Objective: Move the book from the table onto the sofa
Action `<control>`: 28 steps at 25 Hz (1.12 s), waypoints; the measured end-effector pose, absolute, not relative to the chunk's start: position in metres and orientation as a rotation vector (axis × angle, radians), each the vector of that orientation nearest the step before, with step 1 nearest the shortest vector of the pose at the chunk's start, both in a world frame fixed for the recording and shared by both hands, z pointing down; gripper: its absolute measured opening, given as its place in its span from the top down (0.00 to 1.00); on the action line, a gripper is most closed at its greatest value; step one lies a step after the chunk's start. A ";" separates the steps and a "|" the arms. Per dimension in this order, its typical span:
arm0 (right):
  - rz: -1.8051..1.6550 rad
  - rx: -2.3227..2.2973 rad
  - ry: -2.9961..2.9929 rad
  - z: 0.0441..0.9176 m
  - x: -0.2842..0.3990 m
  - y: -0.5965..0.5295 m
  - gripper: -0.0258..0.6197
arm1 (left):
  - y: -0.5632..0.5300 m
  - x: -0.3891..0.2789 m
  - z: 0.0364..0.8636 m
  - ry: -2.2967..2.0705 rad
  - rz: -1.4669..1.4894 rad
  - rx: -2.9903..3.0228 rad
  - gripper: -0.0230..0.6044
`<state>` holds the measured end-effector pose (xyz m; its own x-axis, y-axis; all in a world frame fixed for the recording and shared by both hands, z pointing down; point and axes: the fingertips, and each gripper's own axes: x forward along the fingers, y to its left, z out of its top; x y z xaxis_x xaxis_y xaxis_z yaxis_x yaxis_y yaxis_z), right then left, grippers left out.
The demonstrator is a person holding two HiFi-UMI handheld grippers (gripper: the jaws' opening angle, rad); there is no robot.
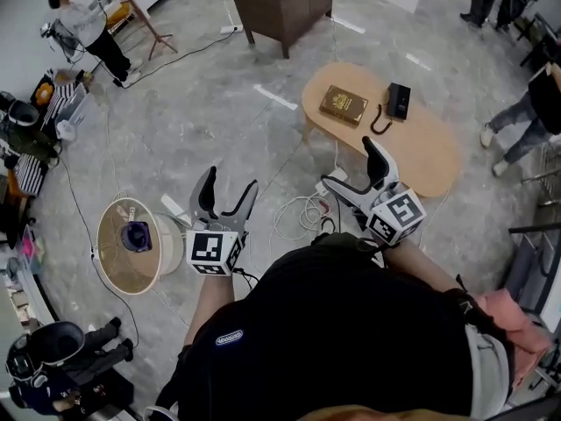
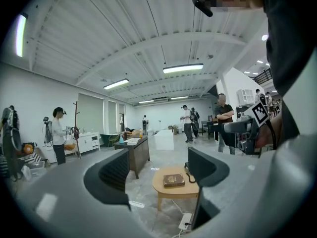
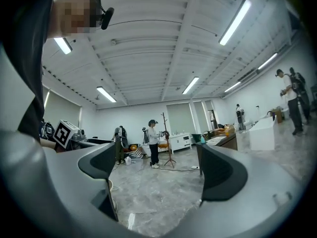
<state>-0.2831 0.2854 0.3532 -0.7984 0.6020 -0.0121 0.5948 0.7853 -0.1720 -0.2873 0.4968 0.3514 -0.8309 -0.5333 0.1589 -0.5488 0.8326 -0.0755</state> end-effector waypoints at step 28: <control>0.283 -0.270 -3.005 0.415 -0.499 0.124 0.11 | 0.296 -0.595 0.415 -2.531 0.257 1.479 0.39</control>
<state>-0.4988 0.1235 0.4148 -0.9780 0.1864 0.0932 0.1657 0.9668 -0.1945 -0.5947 0.2961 0.4151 -0.4797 -0.8390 0.2570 -0.8735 0.4843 -0.0494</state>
